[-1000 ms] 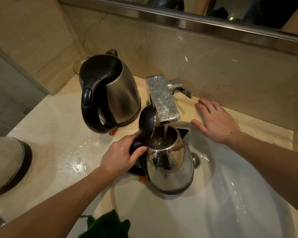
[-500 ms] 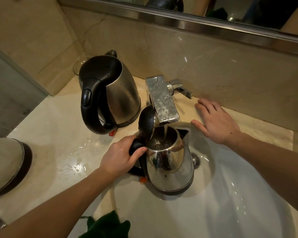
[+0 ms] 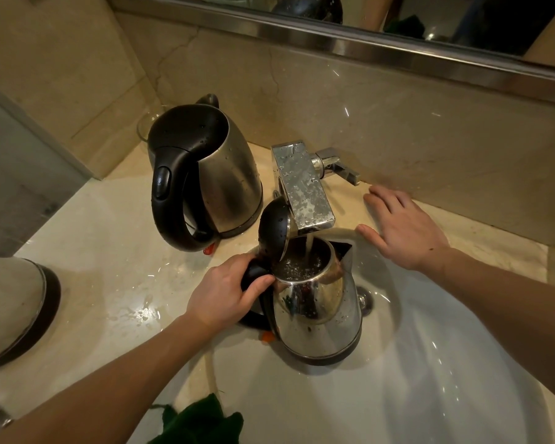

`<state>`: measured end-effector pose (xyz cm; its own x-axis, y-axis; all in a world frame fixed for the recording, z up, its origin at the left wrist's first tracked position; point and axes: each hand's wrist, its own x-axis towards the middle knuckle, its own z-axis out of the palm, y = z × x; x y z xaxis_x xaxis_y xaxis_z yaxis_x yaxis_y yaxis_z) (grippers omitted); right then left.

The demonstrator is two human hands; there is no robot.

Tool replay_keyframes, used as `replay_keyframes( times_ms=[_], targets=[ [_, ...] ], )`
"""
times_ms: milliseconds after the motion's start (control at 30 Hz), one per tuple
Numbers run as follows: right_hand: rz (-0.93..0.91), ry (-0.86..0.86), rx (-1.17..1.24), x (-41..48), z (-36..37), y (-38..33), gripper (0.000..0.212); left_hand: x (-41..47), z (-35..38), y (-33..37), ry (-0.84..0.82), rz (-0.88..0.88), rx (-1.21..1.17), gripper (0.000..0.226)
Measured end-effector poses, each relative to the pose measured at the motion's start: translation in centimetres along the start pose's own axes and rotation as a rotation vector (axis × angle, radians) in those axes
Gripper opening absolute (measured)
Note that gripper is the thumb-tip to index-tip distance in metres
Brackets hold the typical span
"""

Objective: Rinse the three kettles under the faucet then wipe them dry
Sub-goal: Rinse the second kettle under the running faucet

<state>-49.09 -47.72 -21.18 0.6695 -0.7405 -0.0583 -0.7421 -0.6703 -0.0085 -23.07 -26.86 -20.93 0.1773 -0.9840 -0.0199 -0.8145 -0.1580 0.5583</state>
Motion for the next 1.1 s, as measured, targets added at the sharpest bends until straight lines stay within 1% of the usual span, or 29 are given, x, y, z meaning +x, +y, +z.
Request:
replay_keyframes(
  times_ms=[100, 400, 1100],
  targets=[
    [0.000, 0.001, 0.007, 0.02, -0.09, -0.04, 0.074, -0.04, -0.03, -0.06, 0.006, 0.009, -0.002, 0.078],
    [0.001, 0.003, 0.009, -0.08, -0.19, -0.16, 0.076, -0.02, 0.03, -0.08, 0.007, -0.001, 0.001, 0.067],
    [-0.003, 0.011, 0.007, -0.09, -0.16, -0.12, 0.072, -0.04, -0.15, 0.24, -0.007, -0.009, 0.005, 0.070]
  ],
)
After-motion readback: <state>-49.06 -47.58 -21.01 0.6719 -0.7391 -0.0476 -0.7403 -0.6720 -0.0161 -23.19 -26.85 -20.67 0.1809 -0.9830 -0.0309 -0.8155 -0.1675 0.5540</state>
